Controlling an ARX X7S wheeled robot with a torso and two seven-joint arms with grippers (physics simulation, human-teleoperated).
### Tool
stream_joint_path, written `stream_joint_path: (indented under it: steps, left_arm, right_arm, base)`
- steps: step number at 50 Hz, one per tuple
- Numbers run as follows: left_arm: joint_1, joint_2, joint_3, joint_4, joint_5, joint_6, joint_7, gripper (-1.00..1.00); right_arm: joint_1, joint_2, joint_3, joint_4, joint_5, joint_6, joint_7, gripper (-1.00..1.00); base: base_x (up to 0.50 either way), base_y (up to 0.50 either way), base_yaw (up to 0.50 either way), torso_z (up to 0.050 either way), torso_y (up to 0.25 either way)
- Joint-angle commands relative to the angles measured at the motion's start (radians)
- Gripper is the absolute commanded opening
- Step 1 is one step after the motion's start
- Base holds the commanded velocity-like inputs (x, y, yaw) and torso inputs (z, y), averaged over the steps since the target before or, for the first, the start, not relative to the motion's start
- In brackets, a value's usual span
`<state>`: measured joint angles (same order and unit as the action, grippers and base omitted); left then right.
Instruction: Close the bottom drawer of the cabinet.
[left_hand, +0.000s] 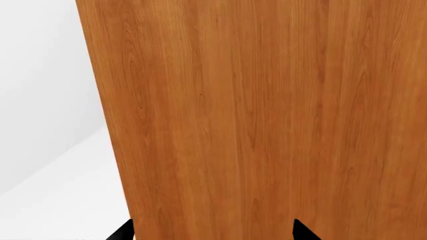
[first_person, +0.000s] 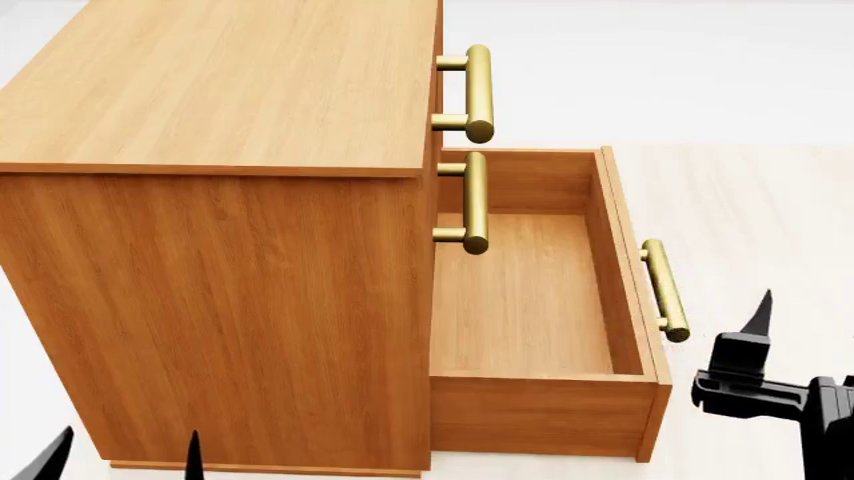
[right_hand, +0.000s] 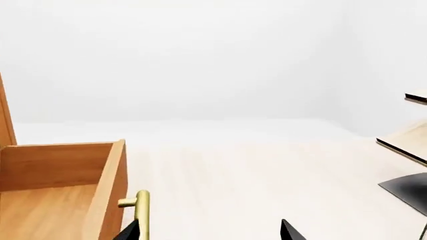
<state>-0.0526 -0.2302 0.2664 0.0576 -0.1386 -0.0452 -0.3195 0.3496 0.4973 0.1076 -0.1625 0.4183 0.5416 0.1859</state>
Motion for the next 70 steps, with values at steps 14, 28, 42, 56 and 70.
stream_joint_path:
  steps: [14,28,42,56,70]
  left_arm:
    - [0.009,0.013,-0.014,0.002,-0.024,0.016,0.039,1.00]
    - [0.010,0.007,-0.007,0.018,-0.027,0.008,0.032,1.00]
    - [0.011,0.001,-0.002,0.028,-0.032,0.002,0.025,1.00]
    - [0.007,-0.005,0.002,0.030,-0.038,0.002,0.019,1.00]
    - [0.004,-0.010,0.004,0.019,-0.045,0.011,0.014,1.00]
  right_arm:
    - [0.018,-0.089,-0.023,0.470,-0.088,-0.340,-0.157,1.00]
    - [0.036,-0.114,-0.052,0.542,-0.083,-0.393,-0.215,1.00]
    - [0.061,-0.145,-0.075,0.613,-0.081,-0.451,-0.258,1.00]
    - [0.079,-0.163,-0.116,0.606,-0.089,-0.451,-0.287,1.00]
    - [0.086,-0.191,-0.140,0.671,-0.094,-0.518,-0.329,1.00]
  base:
    - [0.00,0.00,0.00,0.000,0.000]
    - [0.00,0.00,0.00,0.000,0.000]
    - [0.00,0.00,0.00,0.000,0.000]
    - [0.00,0.00,0.00,0.000,0.000]
    - [0.00,0.00,0.00,0.000,0.000]
